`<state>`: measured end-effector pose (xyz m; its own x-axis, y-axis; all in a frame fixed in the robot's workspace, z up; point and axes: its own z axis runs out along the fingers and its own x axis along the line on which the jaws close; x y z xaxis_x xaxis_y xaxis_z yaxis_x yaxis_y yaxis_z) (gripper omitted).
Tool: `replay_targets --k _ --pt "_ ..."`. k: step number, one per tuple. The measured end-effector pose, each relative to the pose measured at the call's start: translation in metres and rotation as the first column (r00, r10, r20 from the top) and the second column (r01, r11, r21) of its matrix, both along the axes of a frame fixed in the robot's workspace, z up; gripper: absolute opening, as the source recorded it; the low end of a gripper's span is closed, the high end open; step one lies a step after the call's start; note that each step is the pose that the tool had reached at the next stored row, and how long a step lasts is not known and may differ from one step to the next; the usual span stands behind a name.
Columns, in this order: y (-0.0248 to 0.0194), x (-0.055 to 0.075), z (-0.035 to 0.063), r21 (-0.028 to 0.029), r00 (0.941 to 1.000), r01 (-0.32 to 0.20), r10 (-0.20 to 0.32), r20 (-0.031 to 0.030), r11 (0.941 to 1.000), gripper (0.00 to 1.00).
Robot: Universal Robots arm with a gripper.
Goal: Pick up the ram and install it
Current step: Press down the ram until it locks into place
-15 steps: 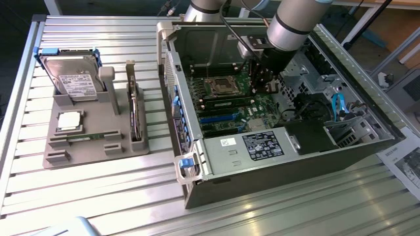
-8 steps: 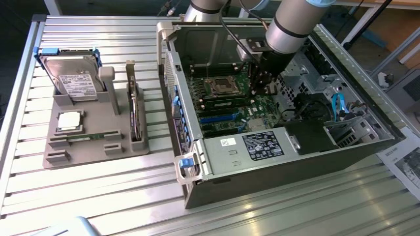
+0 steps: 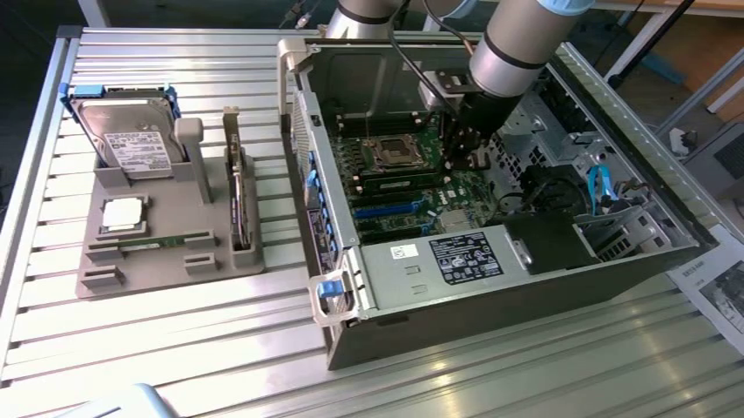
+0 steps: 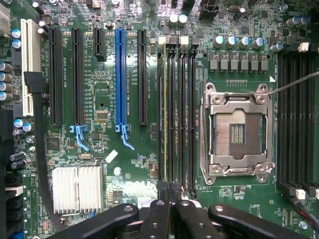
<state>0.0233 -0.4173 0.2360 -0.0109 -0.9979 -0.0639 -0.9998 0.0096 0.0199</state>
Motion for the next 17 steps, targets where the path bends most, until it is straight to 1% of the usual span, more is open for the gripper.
replay_targets --k 17 --pt "-0.0002 0.0 -0.0045 -0.0002 1.0 0.0 0.0 0.0 1.0 0.1"
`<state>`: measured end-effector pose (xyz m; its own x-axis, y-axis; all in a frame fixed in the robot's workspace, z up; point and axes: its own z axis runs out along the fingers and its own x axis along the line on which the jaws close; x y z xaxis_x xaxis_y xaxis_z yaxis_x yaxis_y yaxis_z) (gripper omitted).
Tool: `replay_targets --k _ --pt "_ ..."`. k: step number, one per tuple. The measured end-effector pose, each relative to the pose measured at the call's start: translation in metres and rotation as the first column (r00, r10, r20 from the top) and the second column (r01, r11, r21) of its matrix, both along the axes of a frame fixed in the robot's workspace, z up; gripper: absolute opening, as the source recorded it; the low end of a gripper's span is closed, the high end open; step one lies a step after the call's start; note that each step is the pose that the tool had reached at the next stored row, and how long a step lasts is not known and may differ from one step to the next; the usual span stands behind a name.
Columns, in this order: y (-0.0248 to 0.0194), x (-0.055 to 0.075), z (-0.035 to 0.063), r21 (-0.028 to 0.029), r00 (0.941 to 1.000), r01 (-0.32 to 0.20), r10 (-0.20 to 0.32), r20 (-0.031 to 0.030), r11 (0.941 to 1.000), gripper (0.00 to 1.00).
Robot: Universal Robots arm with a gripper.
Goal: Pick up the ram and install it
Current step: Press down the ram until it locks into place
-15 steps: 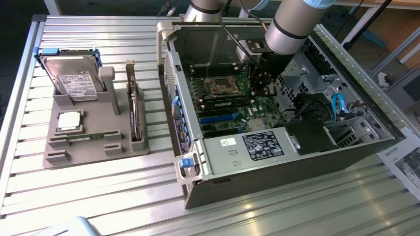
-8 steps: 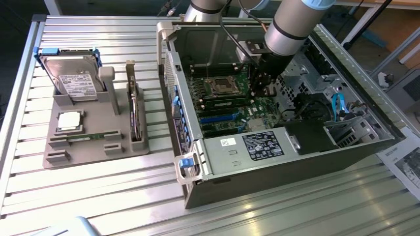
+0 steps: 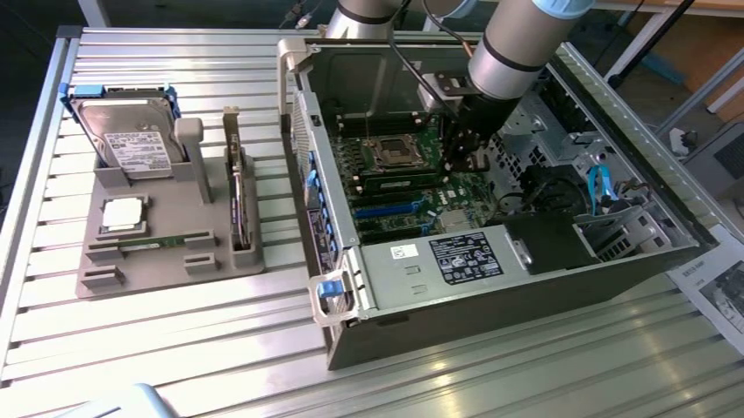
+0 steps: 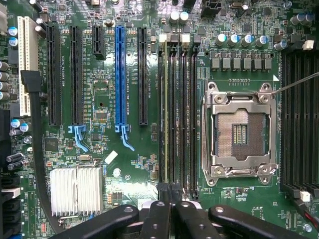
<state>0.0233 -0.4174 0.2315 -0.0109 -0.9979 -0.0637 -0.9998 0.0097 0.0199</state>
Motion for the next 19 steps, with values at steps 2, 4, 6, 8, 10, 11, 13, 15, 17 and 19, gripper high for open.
replay_targets --k 2,4,6,8,10,11,13,15,17,19 --pt "0.0 0.0 -0.0001 0.0 1.0 0.0 0.0 0.0 1.0 0.1" --pt "0.0 0.0 -0.0001 0.0 1.0 0.0 0.0 0.0 1.0 0.1" --pt "0.0 0.0 -0.0001 0.0 1.0 0.0 0.0 0.0 1.0 0.1" --pt "0.0001 0.0 0.0007 0.0007 1.0 0.0 0.0 0.0001 1.0 0.1" --pt "0.0 0.0 0.0049 0.0002 1.0 0.0 0.0 0.0 1.0 0.1" --pt "0.0 0.0 0.0076 0.0002 1.0 0.0 0.0 0.0 1.0 0.1" --pt "0.0 0.0 0.0112 0.0002 1.0 0.0 0.0 0.0001 1.0 0.1" --pt "0.0 0.0 0.0112 0.0003 1.0 0.0 0.0 0.0 1.0 0.1" --pt "-0.0001 -0.004 0.0113 -0.0001 1.0 0.0 0.0 0.0003 1.0 0.1" --pt "0.0 -0.009 0.0112 0.0002 1.0 0.0 0.0 0.0014 1.0 0.1"
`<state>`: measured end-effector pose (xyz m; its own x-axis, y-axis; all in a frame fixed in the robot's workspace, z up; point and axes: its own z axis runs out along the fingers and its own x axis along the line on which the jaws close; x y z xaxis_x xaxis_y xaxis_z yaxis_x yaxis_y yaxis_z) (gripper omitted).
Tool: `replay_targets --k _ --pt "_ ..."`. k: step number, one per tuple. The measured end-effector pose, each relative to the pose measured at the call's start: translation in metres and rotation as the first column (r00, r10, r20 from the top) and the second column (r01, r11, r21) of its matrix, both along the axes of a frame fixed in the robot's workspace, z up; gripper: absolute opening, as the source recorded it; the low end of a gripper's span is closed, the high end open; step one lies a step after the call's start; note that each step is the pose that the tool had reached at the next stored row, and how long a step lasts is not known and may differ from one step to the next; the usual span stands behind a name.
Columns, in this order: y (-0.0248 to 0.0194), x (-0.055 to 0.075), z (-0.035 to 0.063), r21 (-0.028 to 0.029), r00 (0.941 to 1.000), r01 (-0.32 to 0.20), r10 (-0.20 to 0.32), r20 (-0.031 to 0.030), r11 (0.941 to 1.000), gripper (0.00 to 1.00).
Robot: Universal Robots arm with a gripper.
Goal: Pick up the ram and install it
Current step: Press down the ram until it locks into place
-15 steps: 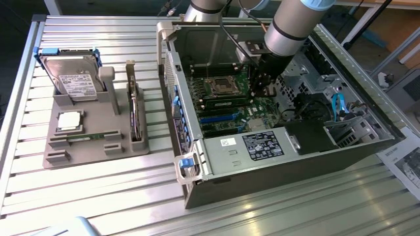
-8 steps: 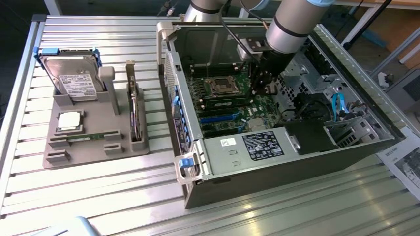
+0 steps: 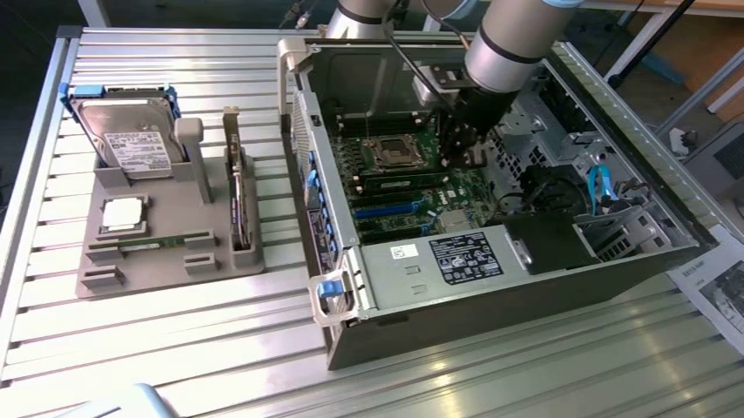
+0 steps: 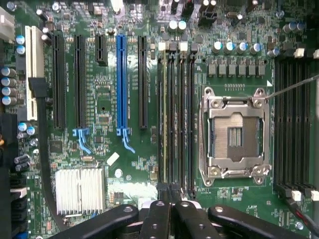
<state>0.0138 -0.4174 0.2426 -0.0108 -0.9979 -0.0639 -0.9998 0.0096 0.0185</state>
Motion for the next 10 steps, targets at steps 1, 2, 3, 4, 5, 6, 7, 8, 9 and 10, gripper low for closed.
replay_targets --k 1,2,3,4,5,6,7,8,9,10 --pt "0.0 -0.003 0.0 0.0 1.0 0.0 0.0 0.0007 1.0 0.1" --pt "0.0 -0.006 -0.0001 0.0 1.0 0.0 0.0 0.0014 1.0 0.1" --pt "0.0 -0.01 -0.0001 -0.0001 1.0 0.0 0.0 0.0025 1.0 0.1" --pt "0.0 -0.014 -0.0001 0.0 1.0 0.0 0.0 0.0039 1.0 0.1" --pt "0.0 -0.02 -0.0001 -0.0002 1.0 0.0 0.0 0.0055 1.0 0.1" --pt "0.0 -0.023 -0.0002 -0.0003 1.0 0.0 0.0 0.0066 1.0 0.1" --pt "0.0001 -0.027 -0.0003 0.0 1.0 0.0 0.0 0.0078 1.0 0.1" --pt "0.0 -0.032 -0.0004 0.0 1.0 0.0 0.0 0.0092 1.0 0.1" --pt "0.0 -0.034 -0.0004 -0.0001 0.9999 0.0 0.0 0.0101 1.0 0.1" --pt "0.0 -0.037 -0.0004 -0.0001 0.9999 0.0 0.0 0.0108 1.0 0.1"
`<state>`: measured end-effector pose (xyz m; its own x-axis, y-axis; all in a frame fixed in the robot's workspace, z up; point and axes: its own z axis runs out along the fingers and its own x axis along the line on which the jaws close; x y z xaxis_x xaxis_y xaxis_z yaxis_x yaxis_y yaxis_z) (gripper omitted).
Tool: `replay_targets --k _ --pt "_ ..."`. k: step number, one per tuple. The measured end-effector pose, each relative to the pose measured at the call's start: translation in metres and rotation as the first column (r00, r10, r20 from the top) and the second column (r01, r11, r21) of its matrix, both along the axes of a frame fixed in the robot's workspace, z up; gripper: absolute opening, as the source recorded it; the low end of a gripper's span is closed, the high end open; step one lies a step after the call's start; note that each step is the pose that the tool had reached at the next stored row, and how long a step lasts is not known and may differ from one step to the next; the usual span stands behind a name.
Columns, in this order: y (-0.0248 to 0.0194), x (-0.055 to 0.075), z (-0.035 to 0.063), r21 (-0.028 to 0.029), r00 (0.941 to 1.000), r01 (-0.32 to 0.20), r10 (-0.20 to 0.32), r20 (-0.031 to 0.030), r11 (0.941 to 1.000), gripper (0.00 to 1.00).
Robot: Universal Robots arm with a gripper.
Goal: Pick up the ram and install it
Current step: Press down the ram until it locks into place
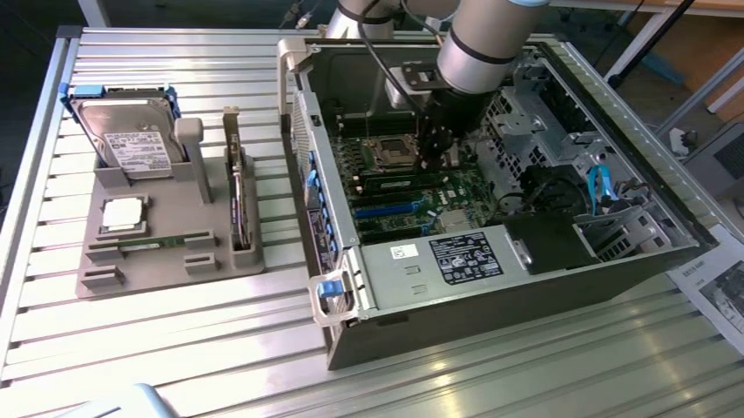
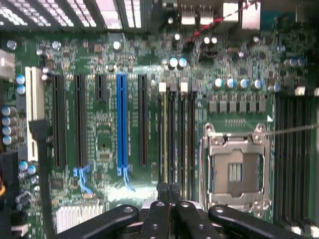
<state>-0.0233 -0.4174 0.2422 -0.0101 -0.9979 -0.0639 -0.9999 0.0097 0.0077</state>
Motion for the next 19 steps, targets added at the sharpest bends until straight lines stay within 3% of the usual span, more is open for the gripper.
replay_targets --k 6,19 --pt "0.0 -0.014 -0.0001 0.0 1.0 0.0 0.0 0.0029 1.0 0.1" --pt "-0.0018 -0.018 -0.0001 0.0001 1.0 0.0 0.0 0.0049 1.0 0.1"
